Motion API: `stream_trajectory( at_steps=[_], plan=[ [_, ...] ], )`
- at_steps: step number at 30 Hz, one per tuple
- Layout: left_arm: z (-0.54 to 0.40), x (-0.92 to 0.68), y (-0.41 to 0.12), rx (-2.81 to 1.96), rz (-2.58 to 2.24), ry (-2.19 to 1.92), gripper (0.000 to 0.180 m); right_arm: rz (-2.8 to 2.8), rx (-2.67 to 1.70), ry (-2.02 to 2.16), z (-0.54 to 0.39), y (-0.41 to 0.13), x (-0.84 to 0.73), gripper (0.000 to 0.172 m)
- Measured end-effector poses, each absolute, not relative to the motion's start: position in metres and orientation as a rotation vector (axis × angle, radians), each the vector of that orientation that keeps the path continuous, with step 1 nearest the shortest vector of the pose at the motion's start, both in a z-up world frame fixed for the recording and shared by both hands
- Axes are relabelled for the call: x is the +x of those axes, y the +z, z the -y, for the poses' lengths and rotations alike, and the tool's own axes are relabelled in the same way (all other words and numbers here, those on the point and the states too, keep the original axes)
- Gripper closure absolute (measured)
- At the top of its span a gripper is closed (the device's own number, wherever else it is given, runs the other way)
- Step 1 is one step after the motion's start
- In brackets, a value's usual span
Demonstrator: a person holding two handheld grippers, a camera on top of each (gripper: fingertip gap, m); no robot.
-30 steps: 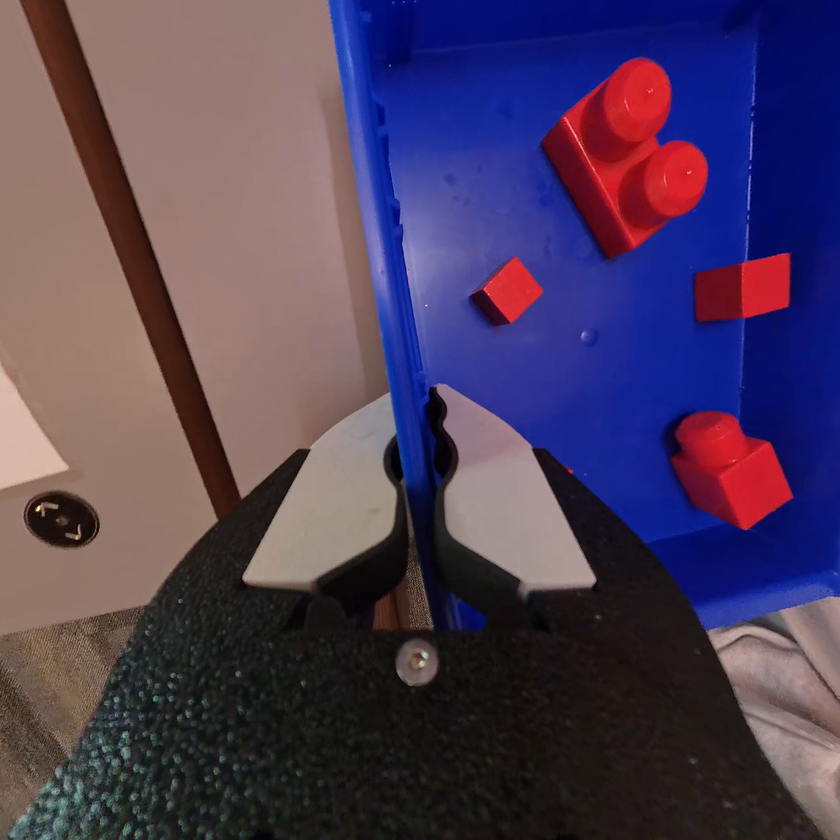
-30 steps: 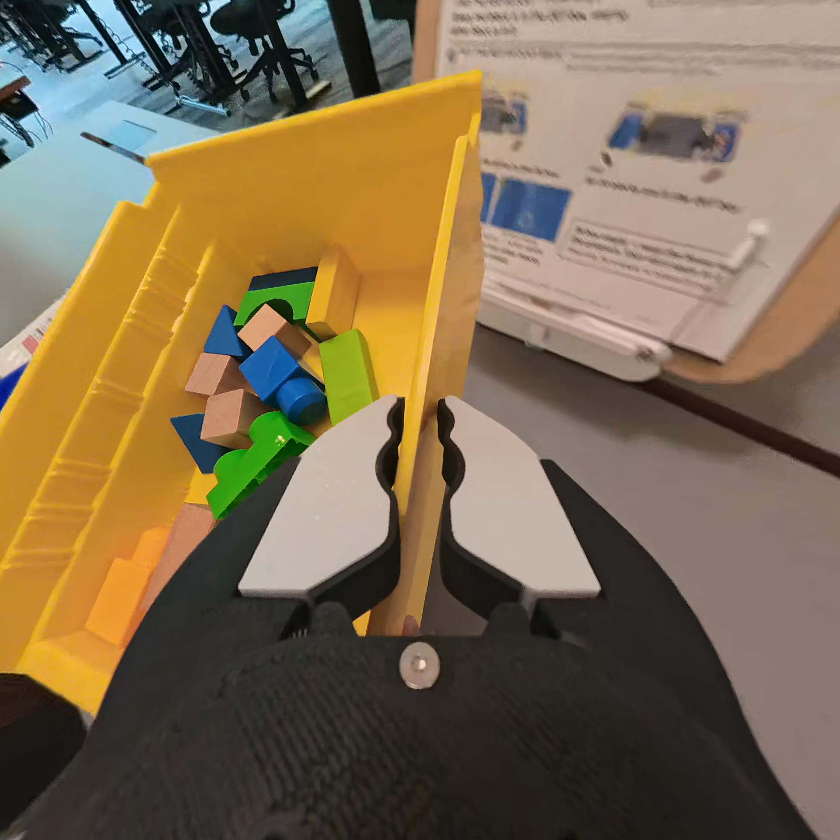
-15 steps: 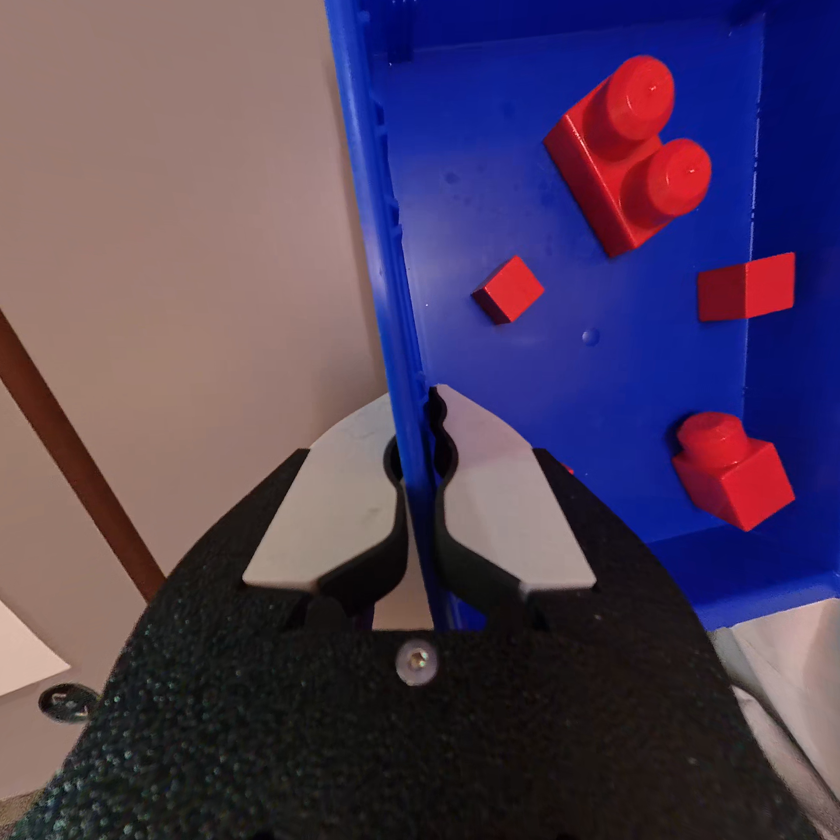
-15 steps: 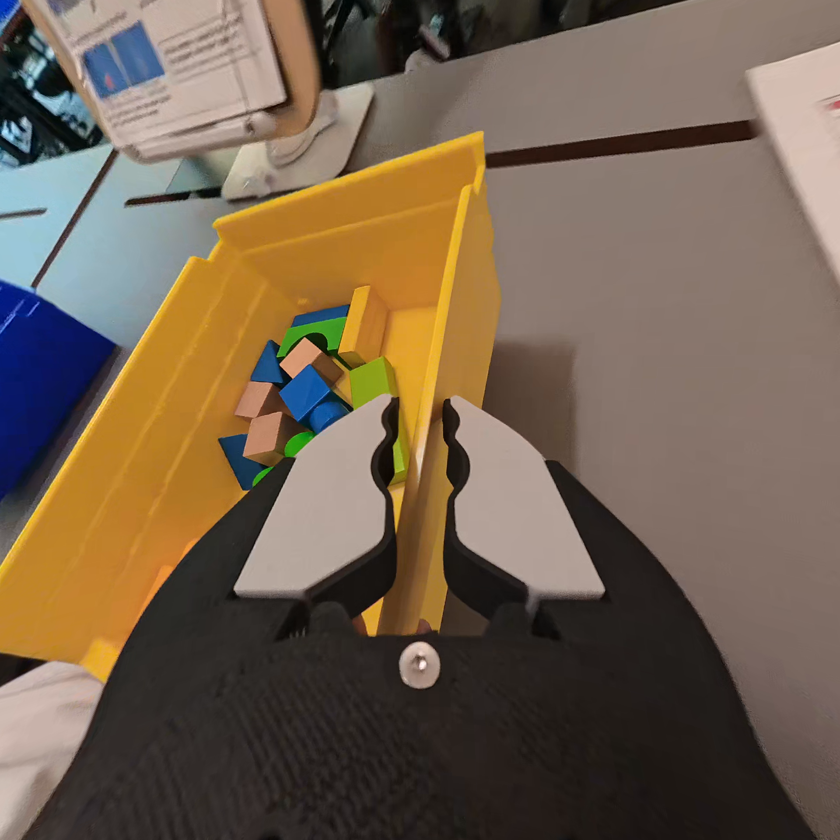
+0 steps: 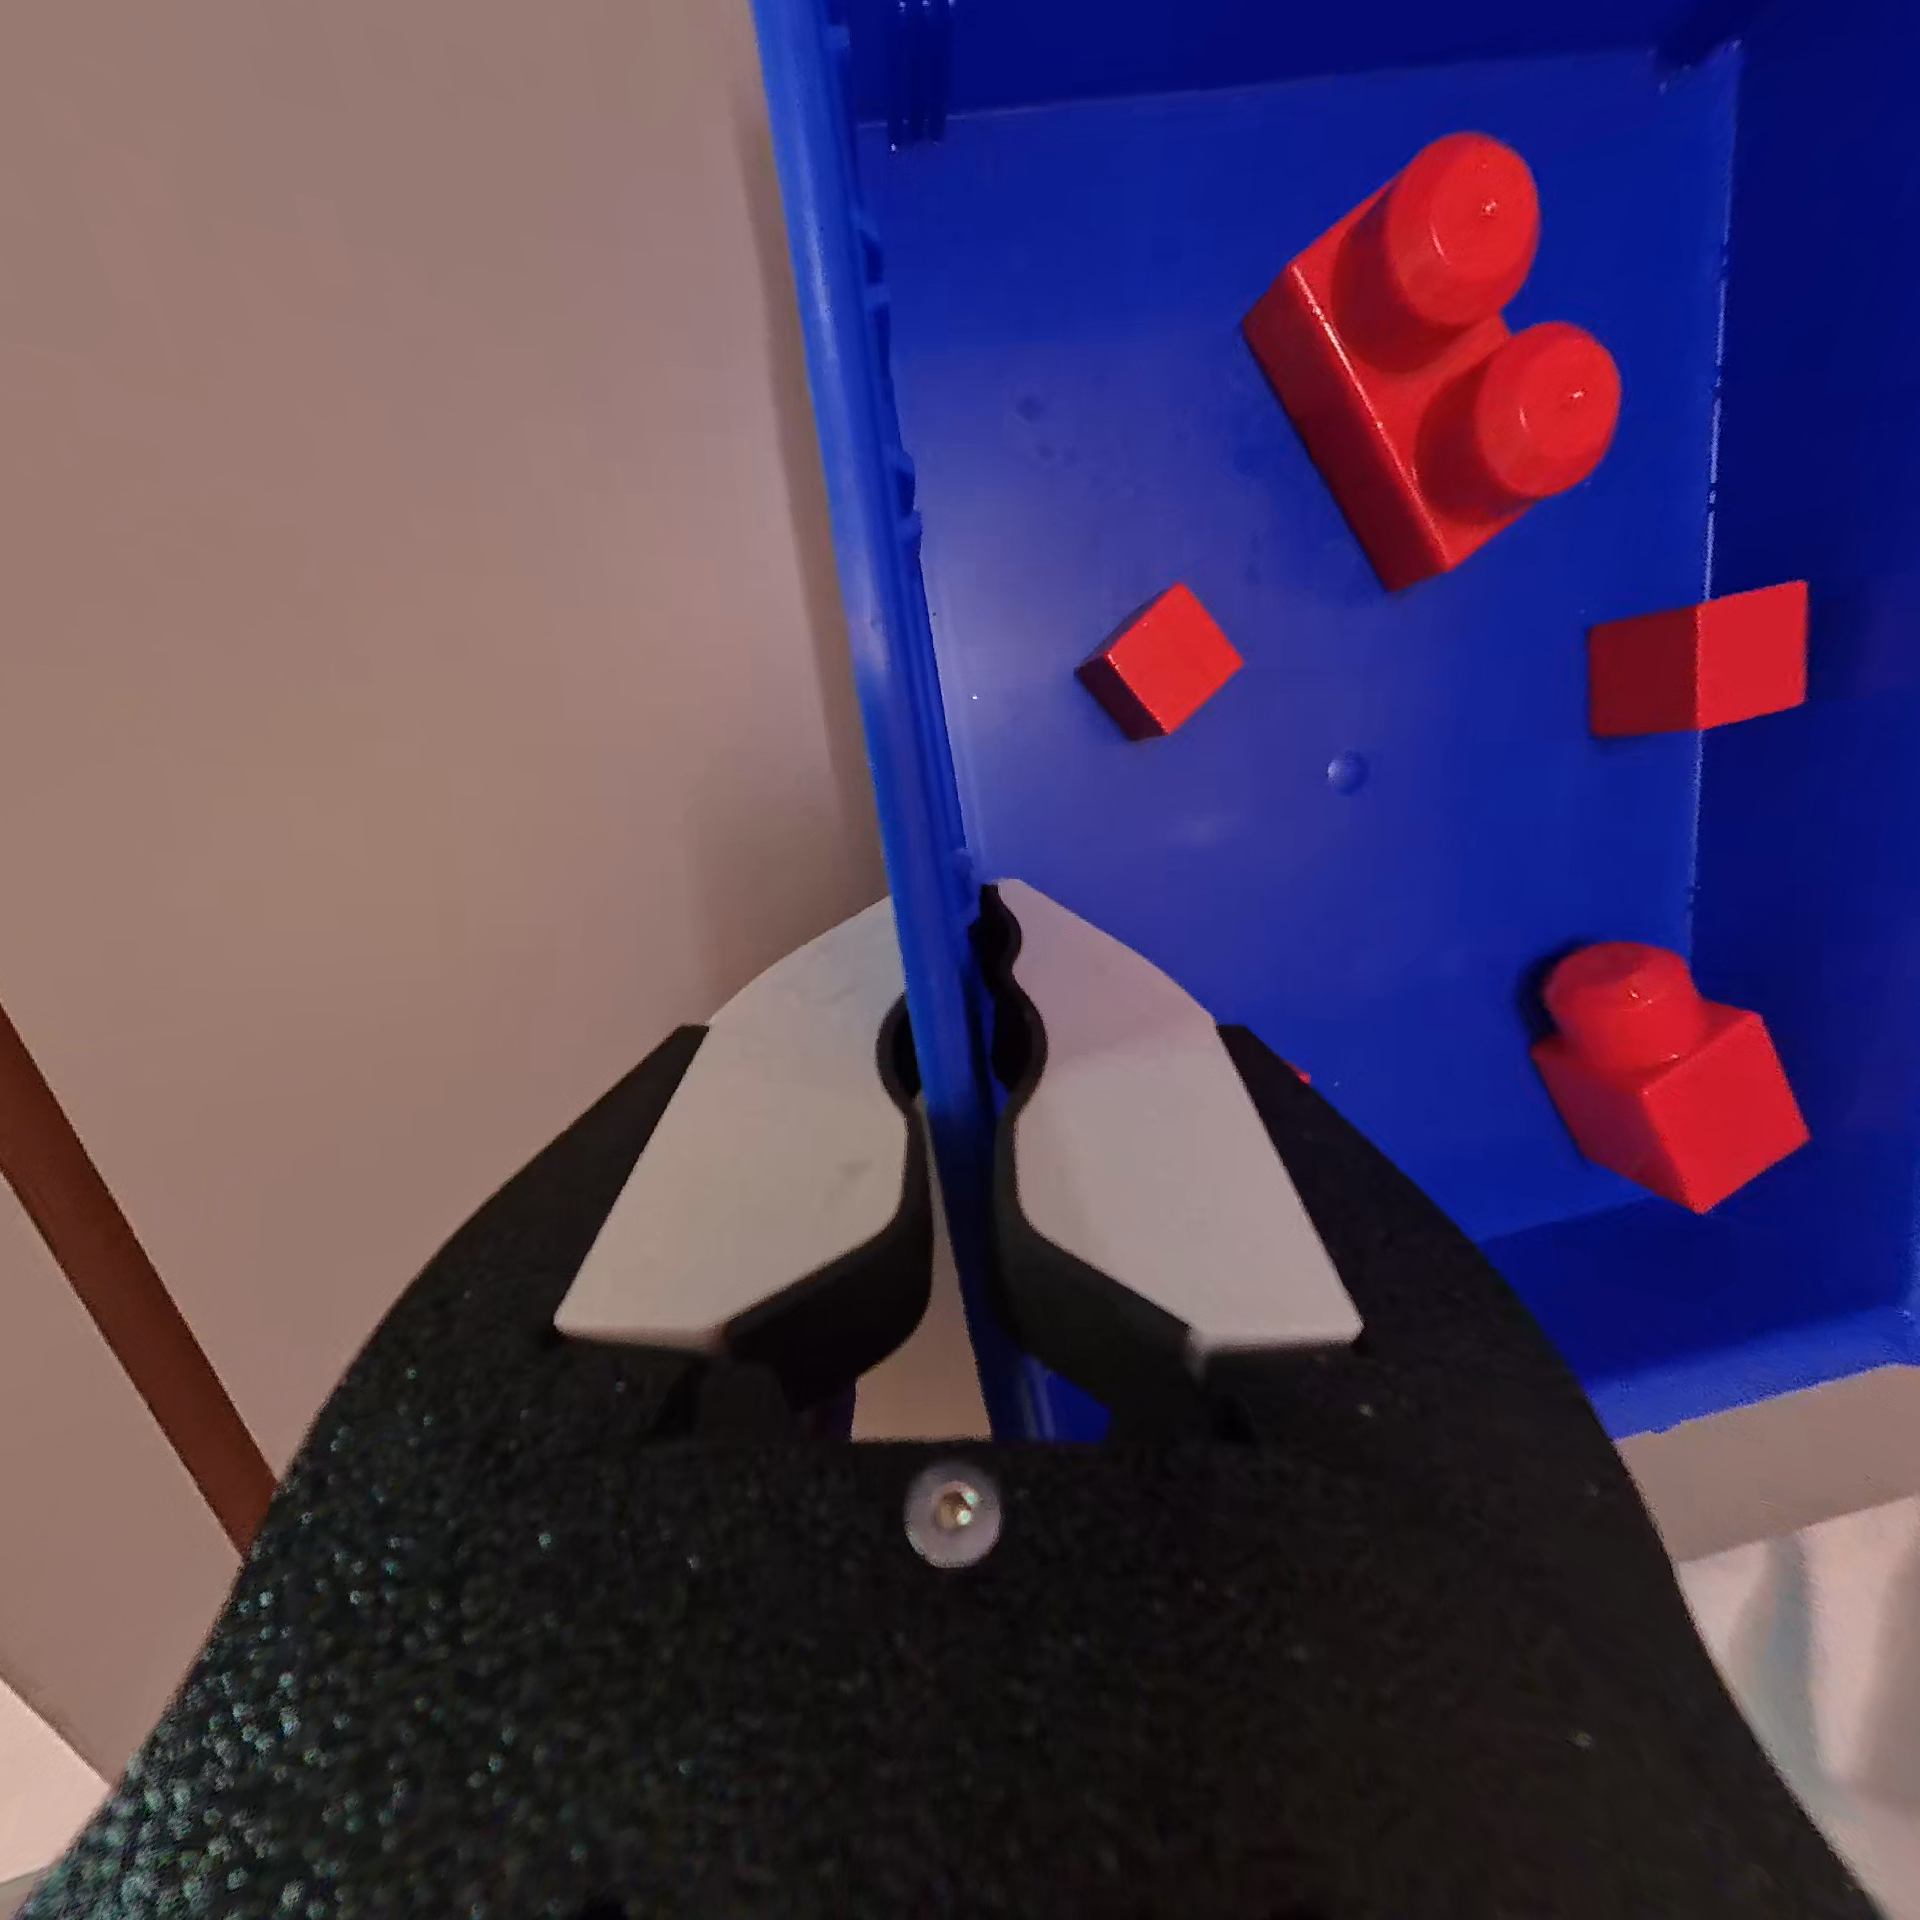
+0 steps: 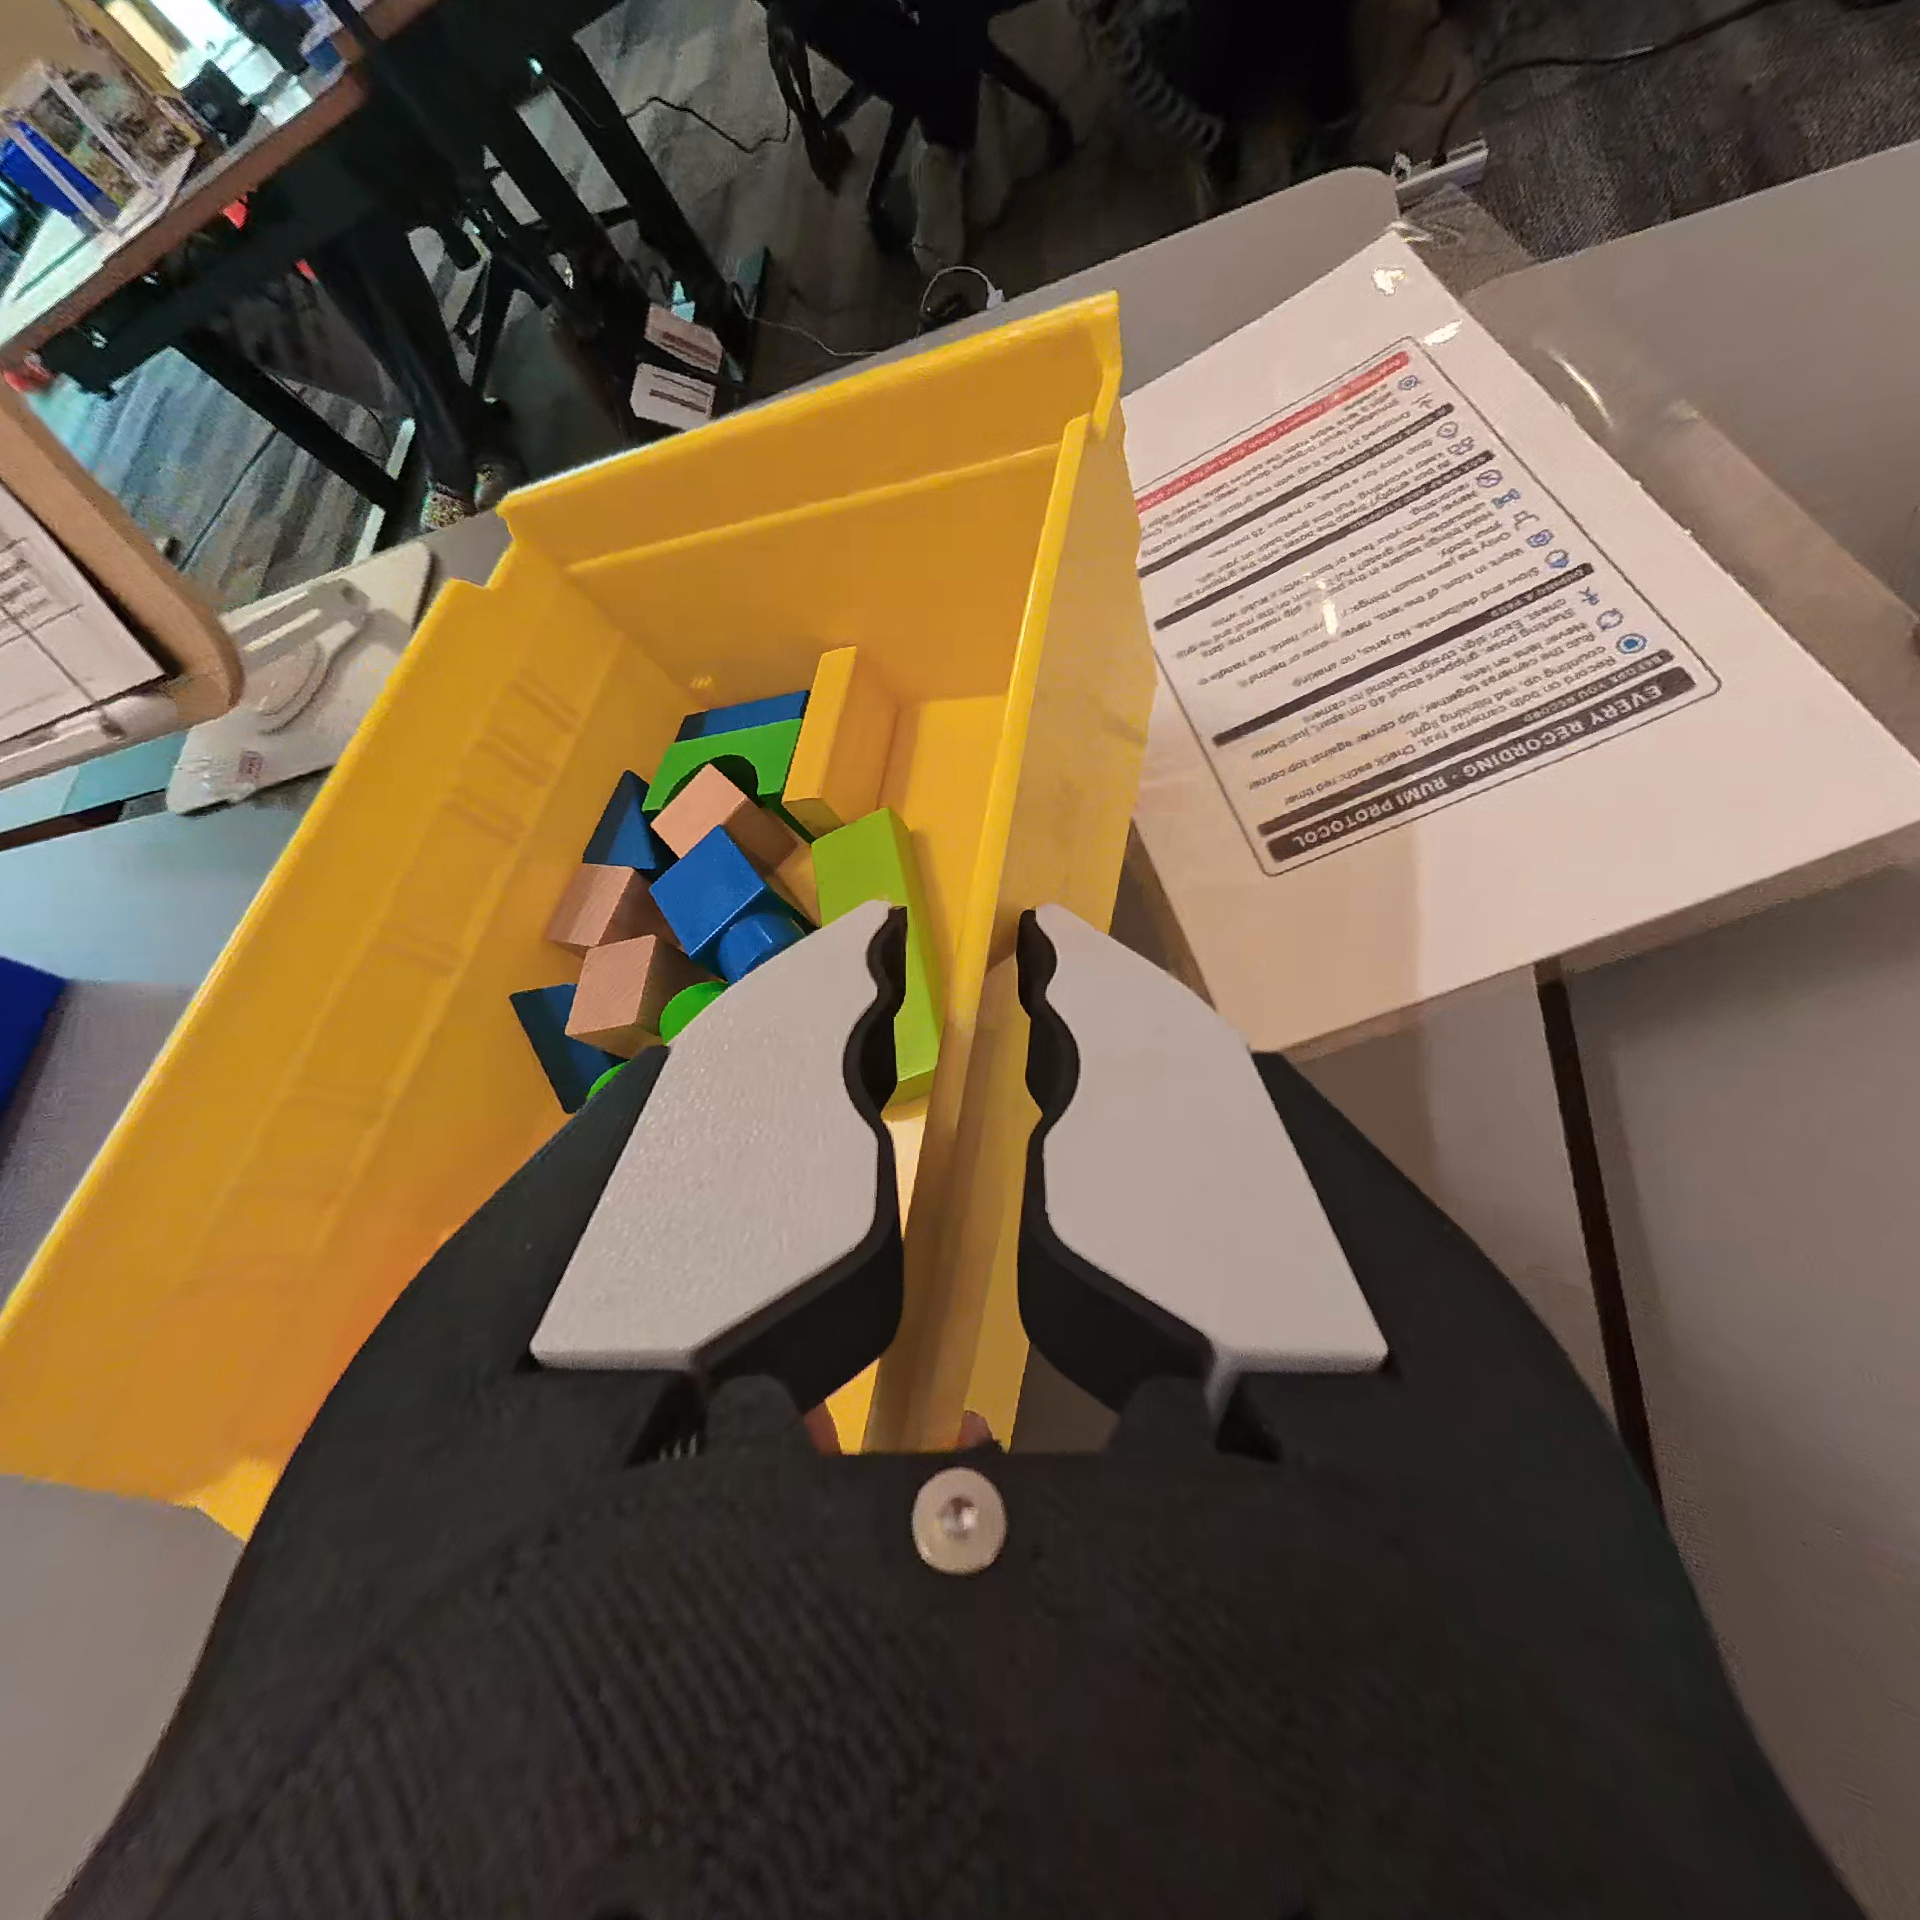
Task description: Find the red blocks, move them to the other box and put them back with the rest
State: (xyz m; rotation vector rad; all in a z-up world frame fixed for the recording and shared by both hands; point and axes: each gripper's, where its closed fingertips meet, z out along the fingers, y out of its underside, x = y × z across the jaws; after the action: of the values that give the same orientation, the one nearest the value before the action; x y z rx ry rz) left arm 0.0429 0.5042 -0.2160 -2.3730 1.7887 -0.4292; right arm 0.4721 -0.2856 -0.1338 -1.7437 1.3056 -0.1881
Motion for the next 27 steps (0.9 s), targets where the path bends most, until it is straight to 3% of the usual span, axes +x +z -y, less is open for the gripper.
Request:
stream_trajectory(
  at_steps=[13, 23, 27],
  plan=[
    [-0.538, 0.103, -0.228, -2.385, -1.616, -0.439, 0.173, -1.227, -1.805, -0.200, 0.284, -0.189, 0.504, 0.158],
    [-0.544, 0.103, -0.188, -2.185, -1.475, -0.505, 0.165, -1.234, -1.765, -0.274, 0.294, -0.173, 0.506, 0.131],
    [-0.539, 0.092, -0.147, -2.014, -1.428, -0.537, 0.147, -1.151, -1.751, -0.450, 0.298, -0.130, 0.499, 0.117]
  ],
)
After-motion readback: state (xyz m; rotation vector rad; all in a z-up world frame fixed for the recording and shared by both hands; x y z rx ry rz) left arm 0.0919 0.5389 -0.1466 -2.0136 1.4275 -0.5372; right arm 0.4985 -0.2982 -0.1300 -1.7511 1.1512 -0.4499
